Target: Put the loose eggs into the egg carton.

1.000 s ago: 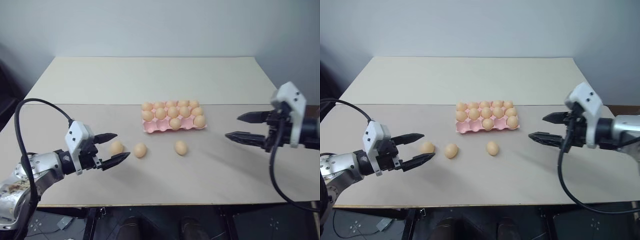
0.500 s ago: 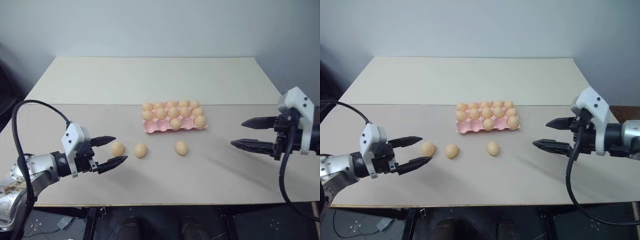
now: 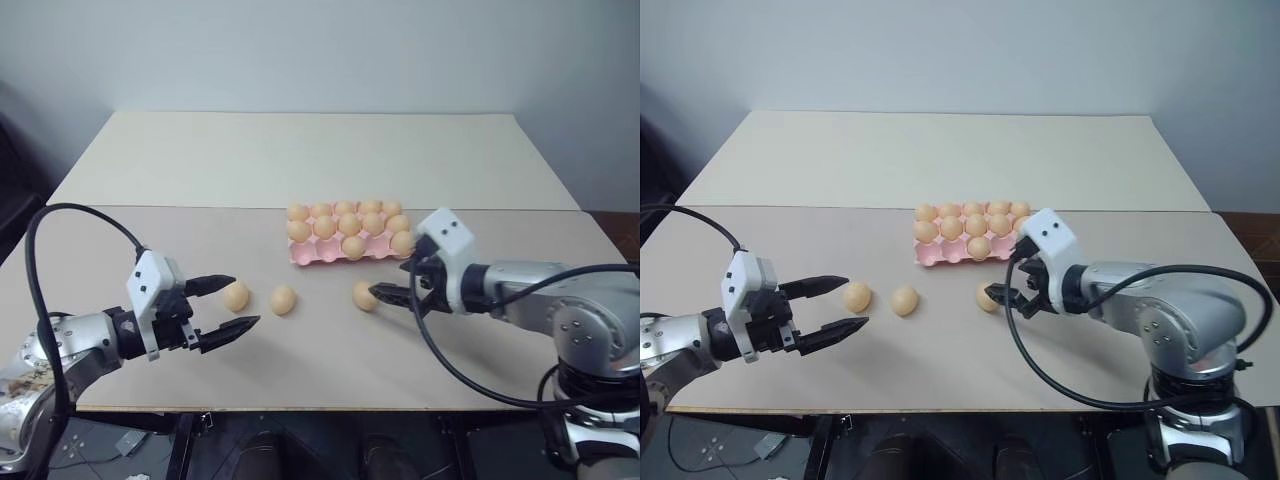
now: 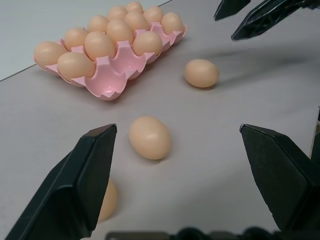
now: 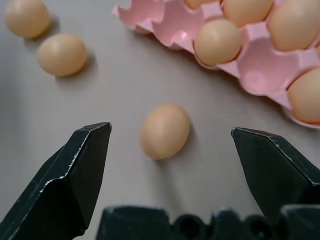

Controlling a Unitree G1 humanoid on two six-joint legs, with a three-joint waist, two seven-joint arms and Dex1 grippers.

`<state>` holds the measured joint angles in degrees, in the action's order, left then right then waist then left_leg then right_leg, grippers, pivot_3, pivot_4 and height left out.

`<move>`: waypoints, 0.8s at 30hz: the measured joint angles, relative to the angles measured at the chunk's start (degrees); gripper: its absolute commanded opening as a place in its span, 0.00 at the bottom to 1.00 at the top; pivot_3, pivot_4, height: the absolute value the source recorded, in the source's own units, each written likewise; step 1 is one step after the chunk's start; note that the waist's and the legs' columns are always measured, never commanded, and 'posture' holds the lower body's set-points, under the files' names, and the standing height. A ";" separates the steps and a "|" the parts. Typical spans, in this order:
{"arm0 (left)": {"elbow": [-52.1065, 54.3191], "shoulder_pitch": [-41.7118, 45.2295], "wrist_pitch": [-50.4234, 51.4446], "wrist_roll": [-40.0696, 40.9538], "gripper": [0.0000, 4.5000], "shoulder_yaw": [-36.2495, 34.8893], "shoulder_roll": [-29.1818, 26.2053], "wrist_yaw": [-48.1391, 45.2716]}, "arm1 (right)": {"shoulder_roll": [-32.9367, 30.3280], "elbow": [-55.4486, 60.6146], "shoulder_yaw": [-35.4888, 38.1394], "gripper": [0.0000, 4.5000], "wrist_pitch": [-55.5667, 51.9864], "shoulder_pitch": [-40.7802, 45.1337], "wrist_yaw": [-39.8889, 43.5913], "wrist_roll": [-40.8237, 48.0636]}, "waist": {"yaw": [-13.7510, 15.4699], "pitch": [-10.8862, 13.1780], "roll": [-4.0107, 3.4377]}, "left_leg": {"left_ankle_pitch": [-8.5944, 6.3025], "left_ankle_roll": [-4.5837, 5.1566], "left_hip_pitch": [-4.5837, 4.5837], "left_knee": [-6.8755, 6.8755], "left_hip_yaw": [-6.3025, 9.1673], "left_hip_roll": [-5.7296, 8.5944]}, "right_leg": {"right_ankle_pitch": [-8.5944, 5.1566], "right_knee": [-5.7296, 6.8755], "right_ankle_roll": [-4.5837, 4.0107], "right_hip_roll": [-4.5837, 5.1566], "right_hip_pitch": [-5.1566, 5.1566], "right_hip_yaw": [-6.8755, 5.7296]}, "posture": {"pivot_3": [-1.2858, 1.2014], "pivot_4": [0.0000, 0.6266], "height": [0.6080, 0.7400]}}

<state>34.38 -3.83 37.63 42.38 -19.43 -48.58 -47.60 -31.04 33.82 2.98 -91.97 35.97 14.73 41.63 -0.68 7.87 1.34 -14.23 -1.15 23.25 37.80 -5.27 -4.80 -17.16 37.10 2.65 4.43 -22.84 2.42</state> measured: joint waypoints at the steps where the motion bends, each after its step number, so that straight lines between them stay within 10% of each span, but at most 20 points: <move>1: 0.01 0.06 -0.01 -0.02 0.95 0.28 0.12 0.12 | 1.65 -1.08 -0.65 1.00 -0.02 0.41 -1.97 -0.19 | -0.04 0.00 0.00 | 0.00 0.00 0.00 0.00 0.00 0.00 | 0.00 0.01 0.00 -0.01 -0.01 0.00 | 0.52 0.24 1.00; 10: 0.05 0.49 -0.03 -0.31 0.95 1.26 0.72 1.03 | 13.05 -8.10 -4.32 1.00 -0.03 2.34 -17.46 -1.98 | -0.18 -0.01 -0.01 | 0.03 -0.05 0.16 -0.01 -0.04 0.00 | 0.00 0.08 0.00 -0.01 -0.22 0.02 | 0.52 0.24 1.00; 24: 0.87 -0.82 -0.04 -0.53 0.95 1.25 0.99 1.92 | 13.74 -12.33 -7.36 1.00 -0.03 2.26 -23.10 -3.51 | -0.27 -0.01 -0.01 | 0.03 -0.05 0.16 -0.02 -0.04 -0.01 | 0.00 0.09 0.00 -0.01 -0.23 0.02 | 0.52 0.24 1.00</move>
<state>35.25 -4.65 37.60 41.86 -18.18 -47.59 -45.68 -17.30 21.49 -4.38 -92.00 38.23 -8.37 38.11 -0.95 7.86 1.32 -14.20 -1.20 23.41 37.78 -5.30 -4.80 -17.15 37.19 2.65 4.42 -23.07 2.44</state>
